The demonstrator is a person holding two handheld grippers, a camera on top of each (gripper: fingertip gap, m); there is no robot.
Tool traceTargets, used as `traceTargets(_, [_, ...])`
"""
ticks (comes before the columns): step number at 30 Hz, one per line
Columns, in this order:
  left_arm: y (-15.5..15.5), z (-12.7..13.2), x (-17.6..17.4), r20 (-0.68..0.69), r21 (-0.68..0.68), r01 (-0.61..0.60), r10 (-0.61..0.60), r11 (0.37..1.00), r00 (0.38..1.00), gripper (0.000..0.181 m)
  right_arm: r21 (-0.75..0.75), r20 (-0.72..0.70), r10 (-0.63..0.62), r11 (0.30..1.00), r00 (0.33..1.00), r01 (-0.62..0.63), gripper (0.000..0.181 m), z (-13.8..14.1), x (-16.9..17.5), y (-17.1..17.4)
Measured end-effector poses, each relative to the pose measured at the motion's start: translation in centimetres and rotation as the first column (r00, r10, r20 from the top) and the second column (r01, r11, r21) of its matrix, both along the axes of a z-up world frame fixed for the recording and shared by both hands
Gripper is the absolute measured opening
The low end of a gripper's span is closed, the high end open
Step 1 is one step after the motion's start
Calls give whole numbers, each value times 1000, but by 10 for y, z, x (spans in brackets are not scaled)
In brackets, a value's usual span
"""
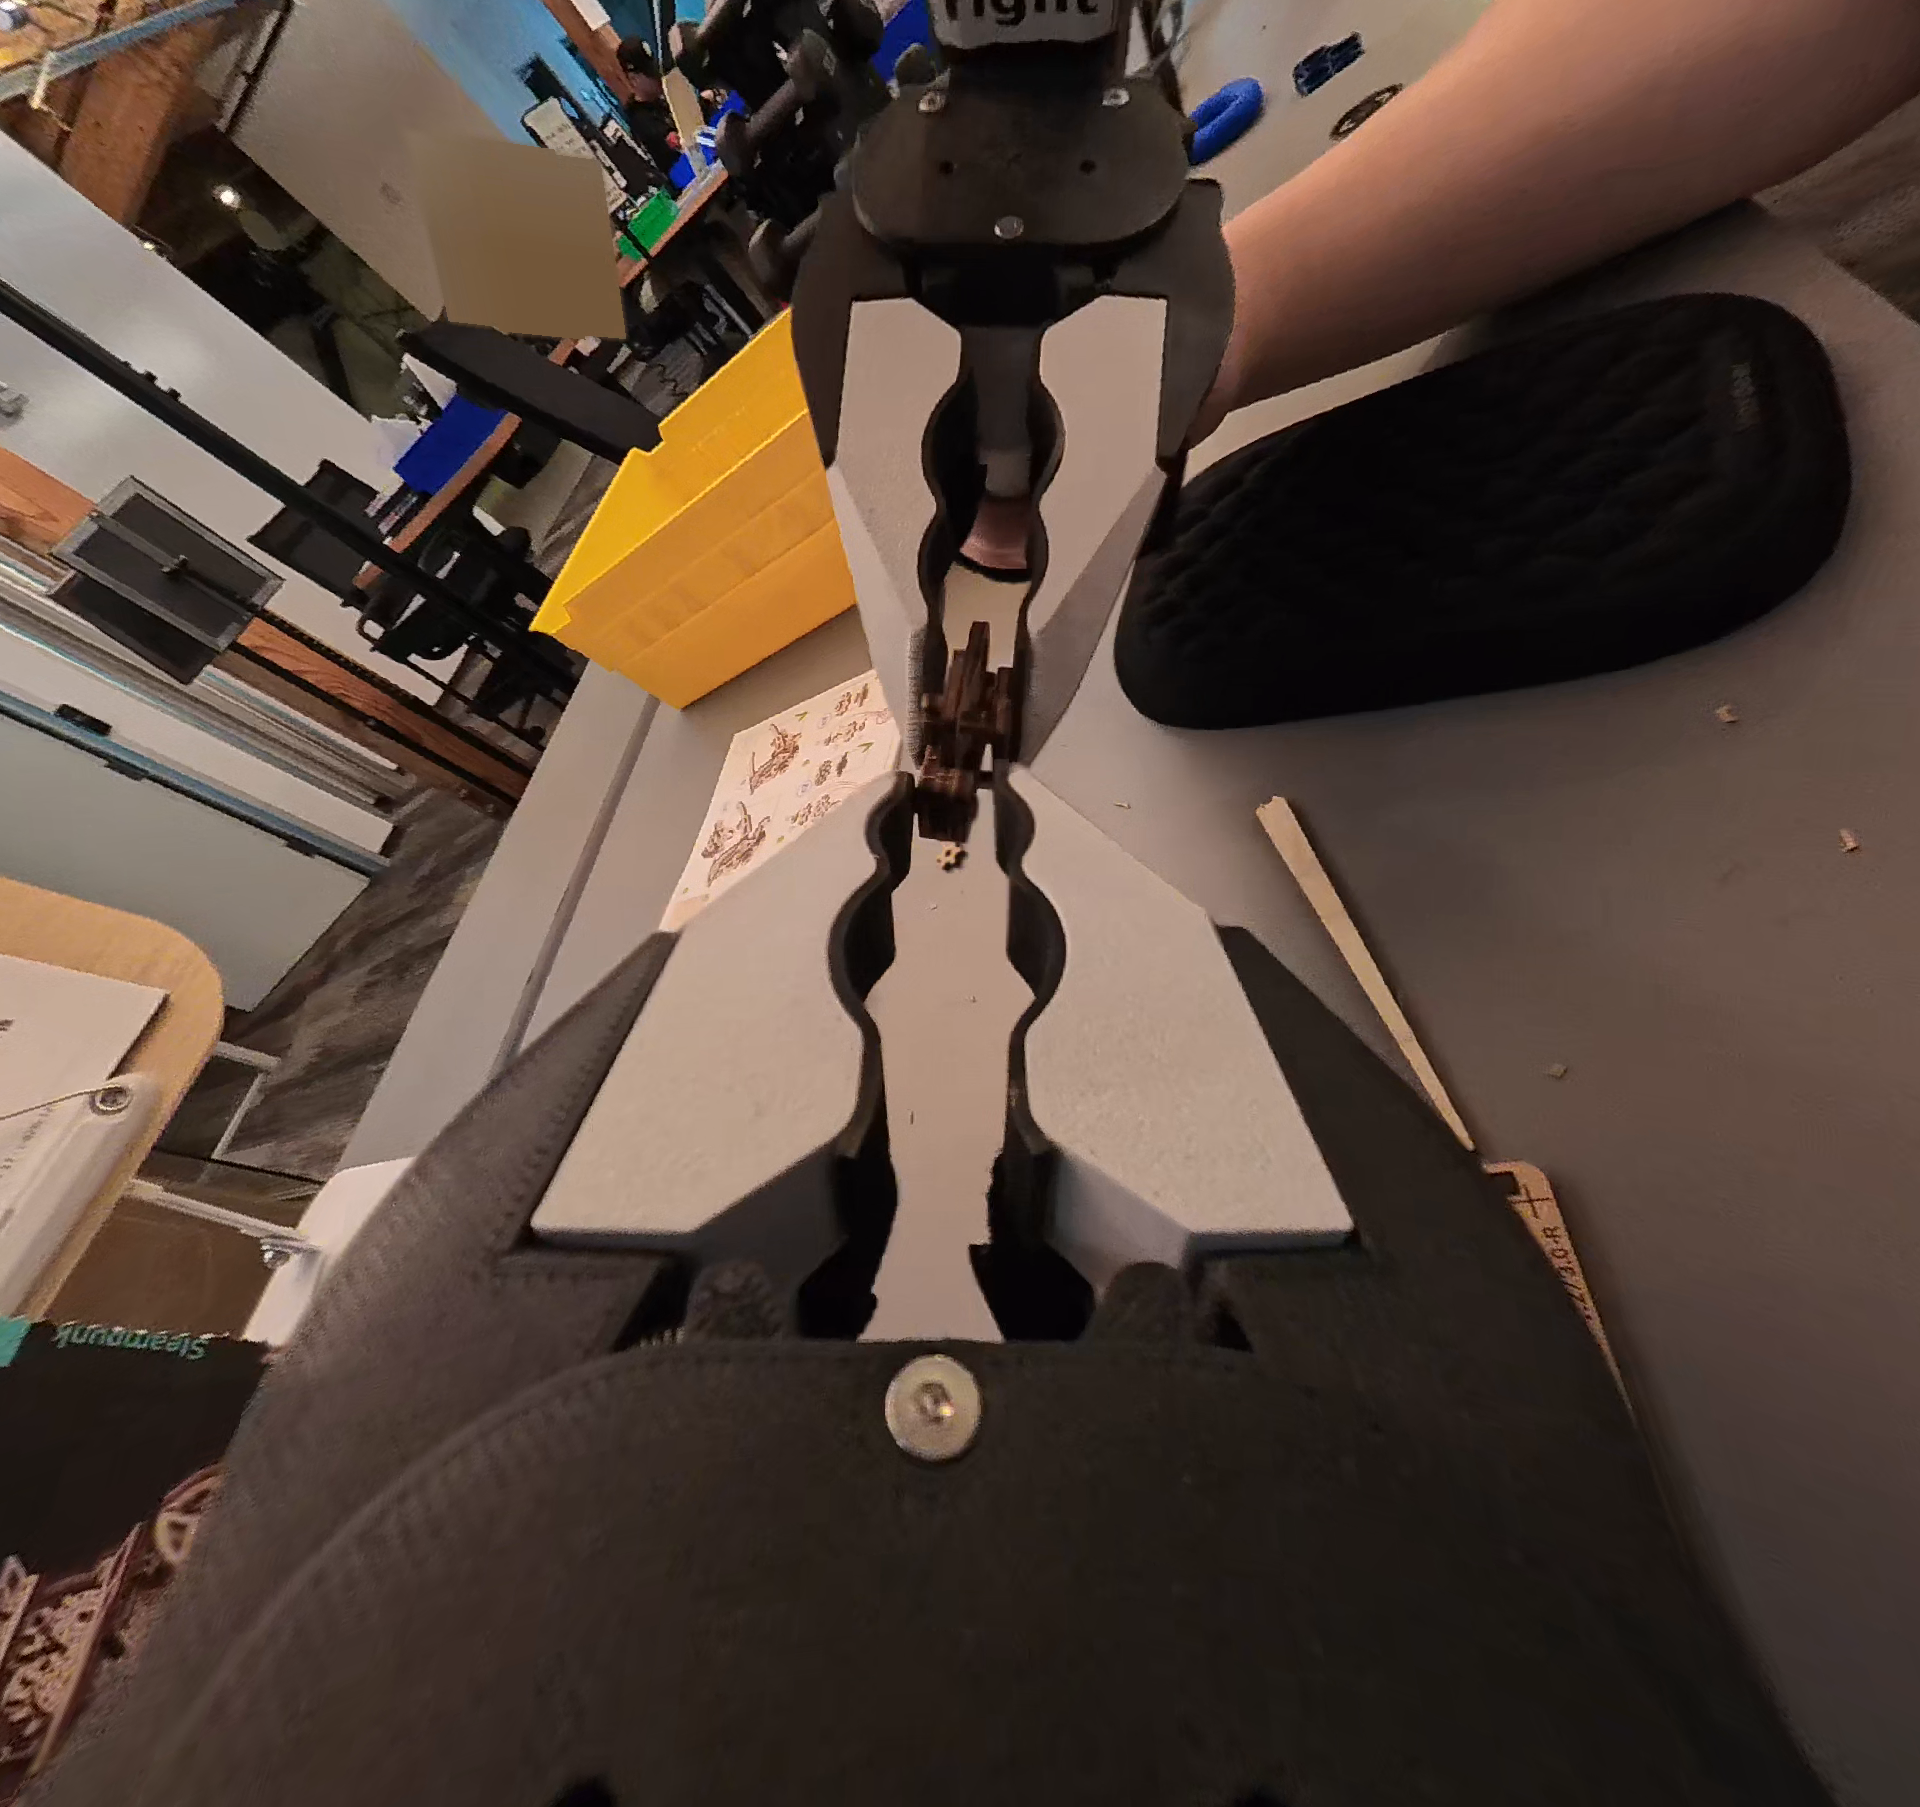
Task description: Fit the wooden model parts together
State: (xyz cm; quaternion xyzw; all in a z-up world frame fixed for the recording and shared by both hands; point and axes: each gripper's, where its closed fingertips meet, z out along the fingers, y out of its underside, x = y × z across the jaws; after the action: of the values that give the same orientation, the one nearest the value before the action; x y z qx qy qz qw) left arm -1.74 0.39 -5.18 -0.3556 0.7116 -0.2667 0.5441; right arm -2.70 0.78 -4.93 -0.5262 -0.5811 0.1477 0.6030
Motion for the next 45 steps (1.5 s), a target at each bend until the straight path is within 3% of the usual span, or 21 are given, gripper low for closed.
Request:
traceTargets(7, [-4,7,-3,21,-48,28,-27,998,999,15,-16,-3,-14,1000,1000,14,11,0,0,2])
traceTargets(16, [-9,0,-2,-7,5,48,-48,999,999,15,-18,23,16,1000,1000,-15,11,-5,-4,-4])
traceTargets(20, [-5,-7,-1,-44,55,19,-17,998,999,14,-5,75,-34,999,997,34,12,-11,-3,2])
traceTargets(26, [-7,14,-2,55,-22,39,-38,999,998,13,53,-25,-25,998,999,27,14,9,-2,0])
traceTargets(28, [-10,24,-4,109,-61,66,-59,996,992,13,39,-41,-39,998,998,41,25,10,1,4])
traceTargets(30, [-13,30,-5,141,-96,96,-82,991,987,13,11,-72,-20,1000,997,21,21,12,2,2])
traceTargets(33, [-16,30,-5,152,-101,123,-107,987,983,14,-5,-114,29,1000,993,-30,13,19,-1,-7])
traceTargets(38, [-15,25,-5,144,-55,128,-119,990,982,14,-8,-54,4,1000,999,-5,12,12,-1,-5])
traceTargets(45, [-12,28,-7,147,-89,106,-93,990,985,14,-94,-134,31,995,991,-44,12,14,0,-5])
